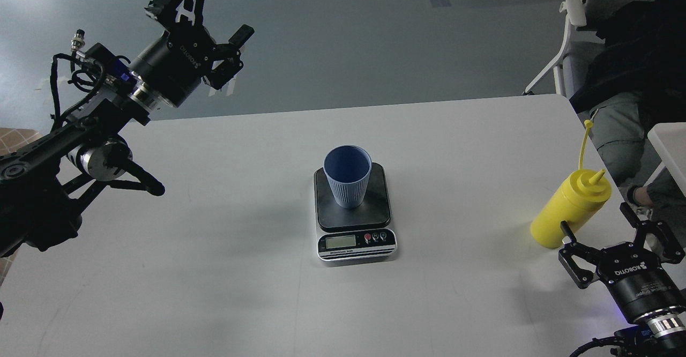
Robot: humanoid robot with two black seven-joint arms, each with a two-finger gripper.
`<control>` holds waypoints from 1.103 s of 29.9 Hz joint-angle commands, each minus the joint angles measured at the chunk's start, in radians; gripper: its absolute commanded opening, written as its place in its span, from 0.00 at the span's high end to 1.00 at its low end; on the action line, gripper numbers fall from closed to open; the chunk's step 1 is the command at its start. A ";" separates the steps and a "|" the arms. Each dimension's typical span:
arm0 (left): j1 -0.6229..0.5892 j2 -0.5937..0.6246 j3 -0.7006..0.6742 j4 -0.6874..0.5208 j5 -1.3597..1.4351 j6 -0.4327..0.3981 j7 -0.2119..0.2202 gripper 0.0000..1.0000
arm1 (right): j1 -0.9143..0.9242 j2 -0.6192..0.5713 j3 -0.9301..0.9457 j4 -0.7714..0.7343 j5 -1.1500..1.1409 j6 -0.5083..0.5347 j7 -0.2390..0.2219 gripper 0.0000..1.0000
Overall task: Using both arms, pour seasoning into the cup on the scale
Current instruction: 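Bring the right gripper down around the yellow squeeze bottle, then grasp the yellow bottle with the right gripper and lift it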
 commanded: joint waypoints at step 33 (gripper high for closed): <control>0.015 0.038 0.014 -0.041 0.004 -0.001 0.000 0.02 | 0.200 0.000 -0.001 -0.170 -0.237 0.000 0.109 0.40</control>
